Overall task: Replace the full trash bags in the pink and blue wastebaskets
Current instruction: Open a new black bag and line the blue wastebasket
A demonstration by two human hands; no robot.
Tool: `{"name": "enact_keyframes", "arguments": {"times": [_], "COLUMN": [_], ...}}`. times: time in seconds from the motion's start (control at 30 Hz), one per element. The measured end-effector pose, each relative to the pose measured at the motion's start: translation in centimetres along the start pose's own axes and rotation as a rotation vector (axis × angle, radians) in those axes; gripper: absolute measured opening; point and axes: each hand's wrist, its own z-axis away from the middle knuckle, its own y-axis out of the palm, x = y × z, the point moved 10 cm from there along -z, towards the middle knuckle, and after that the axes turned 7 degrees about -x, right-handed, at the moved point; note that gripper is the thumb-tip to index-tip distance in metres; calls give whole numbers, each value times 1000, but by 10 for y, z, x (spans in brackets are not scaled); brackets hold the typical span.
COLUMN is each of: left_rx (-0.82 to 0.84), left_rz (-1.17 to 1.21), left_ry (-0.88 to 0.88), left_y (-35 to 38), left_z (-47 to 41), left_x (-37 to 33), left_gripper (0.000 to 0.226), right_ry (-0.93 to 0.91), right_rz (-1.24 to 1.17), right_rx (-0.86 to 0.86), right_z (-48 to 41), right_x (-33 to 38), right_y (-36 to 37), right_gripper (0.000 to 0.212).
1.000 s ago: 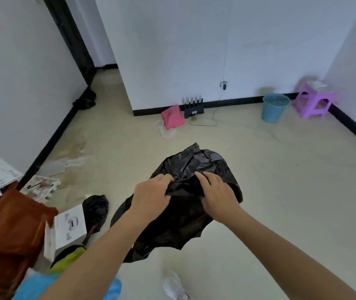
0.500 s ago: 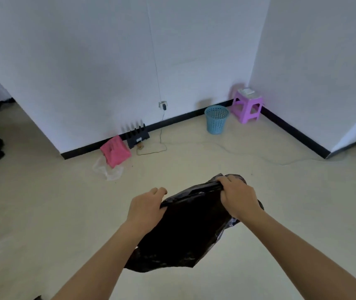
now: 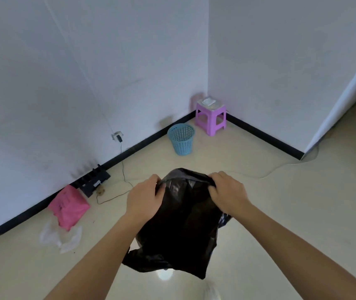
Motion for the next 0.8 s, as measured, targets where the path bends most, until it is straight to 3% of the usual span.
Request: {"name": "enact_keyframes", "arguments": {"times": [0.17, 0.37, 0.63, 0.8], "left_rx": [-145, -68, 114, 202], "left_rz": [48, 75, 108, 65], "left_ry": [-55, -54, -16, 28], "left_y": [-24, 24, 120, 150], "left_z": [-132, -263, -448, -553], "left_x": [9, 50, 122, 142], "left_gripper": [18, 25, 42, 38], "right_ry": [-107, -177, 9, 212], "right_rz": [-37, -54, 32, 14], "right_rx": [-65, -112, -77, -125], "right_z": [-133, -283, -497, -594], "right_x": [35, 46, 10, -25], "right_y": [-15, 15, 59, 54], "right_gripper": [27, 27, 29, 29]}}
